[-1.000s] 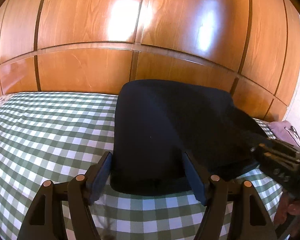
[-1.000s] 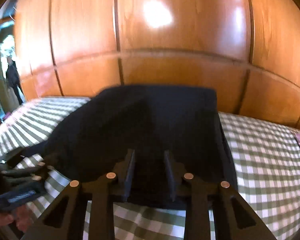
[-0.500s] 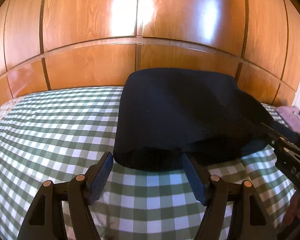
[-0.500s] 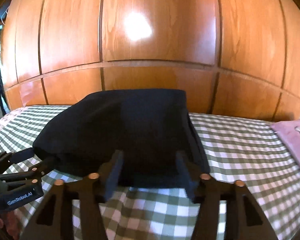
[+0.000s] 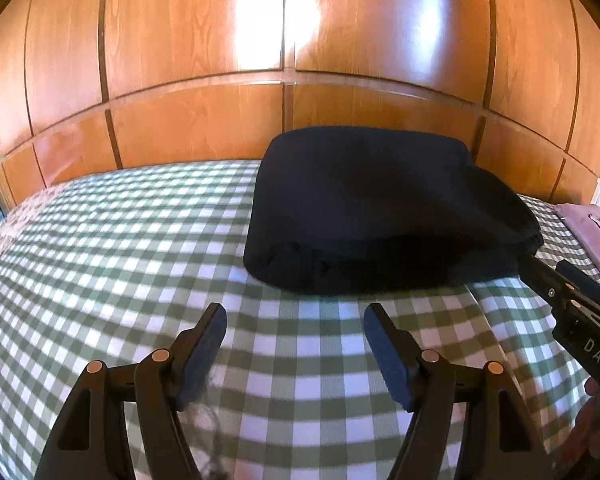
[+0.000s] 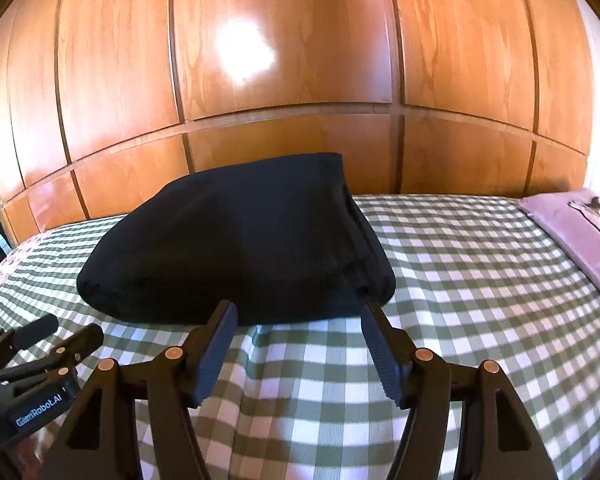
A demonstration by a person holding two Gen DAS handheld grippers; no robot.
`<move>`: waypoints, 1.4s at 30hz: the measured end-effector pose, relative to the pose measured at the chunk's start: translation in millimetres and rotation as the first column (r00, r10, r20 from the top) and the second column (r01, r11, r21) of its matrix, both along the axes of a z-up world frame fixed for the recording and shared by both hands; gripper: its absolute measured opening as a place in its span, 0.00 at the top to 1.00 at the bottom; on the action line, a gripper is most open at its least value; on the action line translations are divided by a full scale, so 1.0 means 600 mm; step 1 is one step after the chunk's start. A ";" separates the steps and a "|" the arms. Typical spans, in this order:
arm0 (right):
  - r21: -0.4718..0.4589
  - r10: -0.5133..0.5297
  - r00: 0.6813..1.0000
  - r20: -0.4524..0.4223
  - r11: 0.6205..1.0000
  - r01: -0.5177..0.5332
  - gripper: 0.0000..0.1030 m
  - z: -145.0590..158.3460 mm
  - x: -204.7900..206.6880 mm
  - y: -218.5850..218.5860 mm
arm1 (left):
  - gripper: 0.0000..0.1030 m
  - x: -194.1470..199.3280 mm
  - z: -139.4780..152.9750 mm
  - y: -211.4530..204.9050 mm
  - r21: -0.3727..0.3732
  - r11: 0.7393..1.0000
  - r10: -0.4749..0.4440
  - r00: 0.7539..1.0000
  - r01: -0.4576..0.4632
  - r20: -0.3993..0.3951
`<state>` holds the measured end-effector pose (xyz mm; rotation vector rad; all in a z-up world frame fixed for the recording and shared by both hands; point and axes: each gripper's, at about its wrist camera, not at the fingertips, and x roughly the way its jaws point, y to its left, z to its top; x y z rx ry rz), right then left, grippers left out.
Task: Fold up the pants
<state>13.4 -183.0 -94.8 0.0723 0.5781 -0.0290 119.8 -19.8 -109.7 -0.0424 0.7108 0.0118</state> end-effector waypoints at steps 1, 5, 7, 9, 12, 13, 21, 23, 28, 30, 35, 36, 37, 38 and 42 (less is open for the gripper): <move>0.004 0.002 1.000 -0.001 1.000 -0.002 0.37 0.001 -0.004 0.001 | 0.30 -0.005 0.000 0.000 -0.007 1.000 0.000 1.000 0.000 -0.008; -0.006 0.017 1.000 -0.002 1.000 -0.017 0.34 0.006 -0.024 0.009 | 0.30 -0.035 0.005 -0.002 -0.015 1.000 -0.001 1.000 0.001 -0.014; -0.021 0.022 1.000 -0.008 1.000 -0.022 0.31 0.010 -0.038 0.016 | 0.30 -0.045 0.010 -0.003 -0.008 1.000 -0.008 1.000 0.008 -0.009; -0.034 0.038 0.999 -0.010 0.999 -0.039 0.30 0.015 -0.063 0.024 | 0.30 -0.061 0.017 -0.005 0.007 1.000 -0.006 1.000 0.006 -0.002; -0.035 0.048 0.999 -0.017 0.998 -0.049 0.28 0.021 -0.080 0.026 | 0.30 -0.082 0.032 -0.003 0.006 1.000 -0.001 1.000 0.001 -0.002; -0.034 0.049 0.999 -0.017 0.998 -0.050 0.27 0.024 -0.088 0.025 | 0.30 -0.089 0.037 -0.001 0.001 1.000 -0.001 1.000 0.001 0.000; -0.022 0.060 0.998 0.012 0.998 -0.059 0.14 0.069 -0.146 0.023 | 0.30 -0.141 0.083 0.012 -0.006 0.998 0.061 0.997 -0.061 0.039; -0.024 0.061 0.998 0.026 0.998 -0.061 0.12 0.080 -0.159 0.027 | 0.30 -0.150 0.091 0.011 0.018 0.996 0.086 0.995 -0.087 0.046; -0.013 0.048 0.998 0.028 0.999 -0.048 0.12 0.095 -0.173 0.033 | 0.30 -0.174 0.108 0.003 0.018 0.997 0.070 0.995 -0.071 0.066; -0.016 0.040 0.999 0.020 0.999 -0.039 0.12 0.097 -0.173 0.034 | 0.30 -0.180 0.112 -0.002 0.015 0.998 0.059 0.996 -0.060 0.068; -0.039 0.013 1.000 0.020 0.999 -0.012 0.10 0.100 -0.175 0.034 | 0.30 -0.188 0.118 -0.009 0.001 0.999 0.046 0.996 -0.046 0.077; -0.043 0.001 1.000 0.021 0.999 0.000 0.08 0.101 -0.175 0.033 | 0.30 -0.188 0.119 -0.009 0.002 0.999 0.044 0.996 -0.044 0.076; -0.051 -0.019 0.999 0.026 0.998 0.020 0.06 0.101 -0.173 0.028 | 0.30 -0.188 0.119 -0.009 0.000 0.999 0.042 0.996 -0.042 0.076; -0.051 -0.019 0.999 0.026 0.998 0.020 0.05 0.101 -0.173 0.028 | 0.30 -0.188 0.120 -0.009 -0.001 0.999 0.041 0.996 -0.041 0.074; -0.049 -0.014 1.000 0.017 0.999 0.015 0.05 0.100 -0.171 0.027 | 0.30 -0.188 0.121 -0.007 -0.008 0.999 0.048 0.997 -0.047 0.066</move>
